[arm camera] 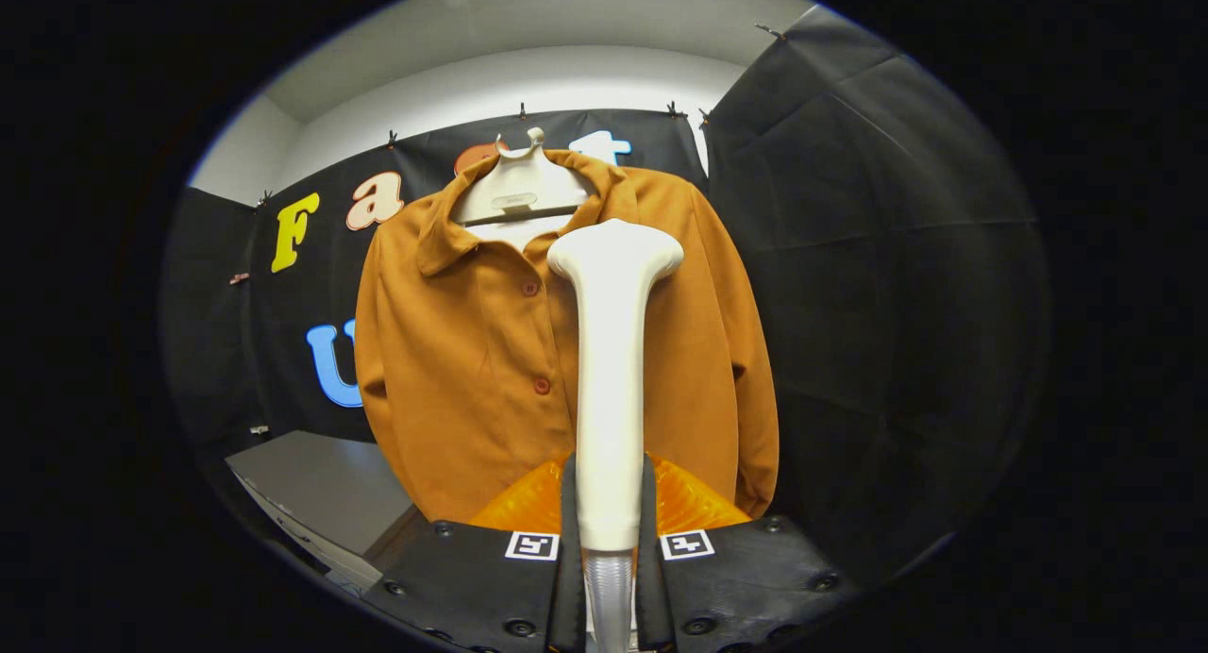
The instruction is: Iron the clothes twice with a garment steamer, once on the left side and once on the right side.
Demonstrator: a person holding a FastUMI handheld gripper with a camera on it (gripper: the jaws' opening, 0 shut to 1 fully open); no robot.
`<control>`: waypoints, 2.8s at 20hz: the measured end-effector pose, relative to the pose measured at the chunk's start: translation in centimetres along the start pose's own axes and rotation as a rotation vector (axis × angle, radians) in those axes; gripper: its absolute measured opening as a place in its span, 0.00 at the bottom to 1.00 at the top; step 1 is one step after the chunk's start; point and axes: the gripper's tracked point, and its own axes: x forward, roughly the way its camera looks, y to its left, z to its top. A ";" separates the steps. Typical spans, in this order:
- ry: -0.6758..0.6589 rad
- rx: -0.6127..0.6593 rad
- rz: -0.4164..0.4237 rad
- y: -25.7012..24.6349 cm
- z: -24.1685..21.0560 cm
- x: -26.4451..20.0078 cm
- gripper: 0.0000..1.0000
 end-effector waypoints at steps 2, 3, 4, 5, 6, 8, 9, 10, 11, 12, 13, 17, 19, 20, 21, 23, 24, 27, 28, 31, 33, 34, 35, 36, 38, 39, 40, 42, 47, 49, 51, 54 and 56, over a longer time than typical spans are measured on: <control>0.039 -0.004 -0.004 -0.2 -2.2 -0.3 0.24; 0.048 -0.004 -0.007 -0.3 -3.0 -0.5 0.24; 0.068 -0.004 -0.010 -0.5 -4.0 -0.7 0.24; 0.083 -0.003 -0.013 -0.6 -4.8 -1.0 0.24; 0.097 -0.002 -0.019 -0.9 -5.5 -1.1 0.24; 0.118 0.003 -0.033 -1.2 -6.7 -1.5 0.24; 0.127 0.007 -0.040 -1.4 -7.2 -1.7 0.24; 0.137 0.010 -0.044 -1.5 -7.8 -1.9 0.24; 0.149 0.014 -0.046 -1.5 -8.5 -2.0 0.24; 0.159 0.015 -0.051 -1.6 -9.2 -2.2 0.24; 0.174 0.012 -0.058 -1.8 -9.8 -2.5 0.24; 0.231 0.014 -0.081 -2.1 -12.8 -3.4 0.25; 0.263 0.013 -0.093 -2.2 -14.3 -3.8 0.25; 0.279 0.016 -0.098 -2.2 -14.9 -4.0 0.25; 0.293 0.017 -0.104 -2.2 -15.5 -4.3 0.24; 0.321 0.015 -0.117 -2.4 -16.6 -4.8 0.25; 0.336 0.017 -0.122 -2.5 -17.3 -5.1 0.25; 0.376 0.015 -0.140 -2.7 -18.7 -6.4 0.24; 0.385 0.016 -0.145 -2.5 -19.2 -6.8 0.25; 0.395 0.020 -0.161 -2.0 -19.2 -7.8 0.25; 0.391 0.024 -0.164 -1.2 -19.0 -8.7 0.25; 0.390 0.024 -0.166 -0.7 -18.9 -9.1 0.24; 0.381 0.019 -0.169 -0.2 -18.5 -9.5 0.24; 0.370 0.014 -0.170 0.3 -18.0 -10.0 0.25; 0.325 -0.003 -0.167 1.6 -16.3 -11.0 0.25; 0.304 -0.011 -0.169 2.1 -15.3 -11.5 0.25; 0.285 -0.014 -0.168 2.8 -14.2 -11.9 0.24; 0.241 -0.013 -0.166 4.0 -11.7 -12.6 0.24; 0.108 -0.038 -0.145 8.7 -3.7 -13.4 0.24; 0.072 -0.052 -0.129 11.1 -0.9 -13.5 0.24; 0.046 -0.062 -0.115 13.5 1.6 -13.7 0.24; 0.017 -0.057 -0.091 17.3 4.3 -13.5 0.24; 0.000 -0.058 -0.079 19.5 5.6 -13.6 0.24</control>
